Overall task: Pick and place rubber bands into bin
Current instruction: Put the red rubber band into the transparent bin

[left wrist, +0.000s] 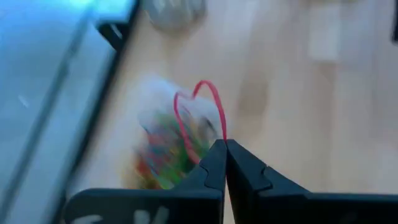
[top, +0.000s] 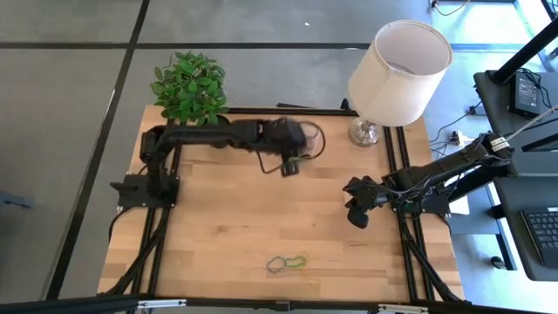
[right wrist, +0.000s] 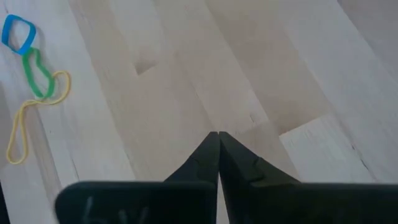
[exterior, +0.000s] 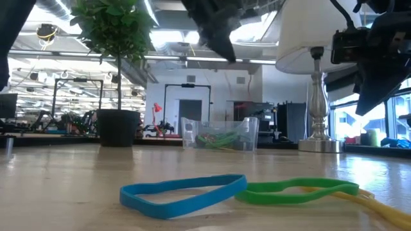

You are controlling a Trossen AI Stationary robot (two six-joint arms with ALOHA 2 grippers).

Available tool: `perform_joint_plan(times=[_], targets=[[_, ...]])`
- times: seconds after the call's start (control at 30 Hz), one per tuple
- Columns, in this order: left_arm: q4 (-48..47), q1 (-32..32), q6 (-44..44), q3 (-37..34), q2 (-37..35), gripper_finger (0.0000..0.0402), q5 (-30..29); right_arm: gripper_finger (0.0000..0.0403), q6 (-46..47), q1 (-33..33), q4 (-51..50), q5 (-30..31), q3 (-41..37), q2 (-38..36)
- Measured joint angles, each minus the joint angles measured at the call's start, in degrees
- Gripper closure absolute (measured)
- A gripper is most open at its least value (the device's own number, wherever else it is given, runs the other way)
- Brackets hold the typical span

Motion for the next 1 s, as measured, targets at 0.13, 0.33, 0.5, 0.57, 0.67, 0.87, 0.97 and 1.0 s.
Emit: perform_joint_plan(times=[0.13, 0.33, 0.5, 0.57, 0.67, 0.87, 0.97, 1.0], targets=[[6.54, 4.73, 8.41, 1.27, -0.03, 0.0400, 1.59, 0.0391, 0.02, 0.00, 1.19, 0.03, 0.00, 0.00], [11.38, 11.41, 10.55, 1.23, 5.10, 0.0400, 10.42, 0.0391, 5.43, 0.00, 2.18, 4.78, 0.00, 0.04], [13.95, 13.65, 12.36, 1.25, 10.56, 0.0400, 15.86, 0.0391, 9.35, -0.28, 2.17, 6.87, 0.02, 0.04], [13.77, 13.72, 12.36, 1.23, 12.92, 0.0400, 17.31, 0.0391, 9.46, -0.49, 2.19, 7.15, 0.02, 0.04], [14.83, 13.72, 12.38, 1.23, 15.88, 0.0400, 18.43, 0.0391, 10.52, -0.98, 2.25, 7.34, 0.02, 0.04], [14.66, 13.08, 15.34, 1.16, 18.03, 0.0395, 13.77, 0.0391, 12.89, -2.07, 2.31, 7.38, 0.02, 0.04], [15.11, 13.26, 15.81, 1.22, 17.86, 0.0378, 13.02, 0.0391, 12.94, -2.23, 2.38, 7.39, 0.02, 0.04], [14.98, 13.44, 15.73, 1.24, 17.86, 0.0369, 13.00, 0.0391, 12.94, -2.23, 2.42, 7.39, 0.02, 0.04]])
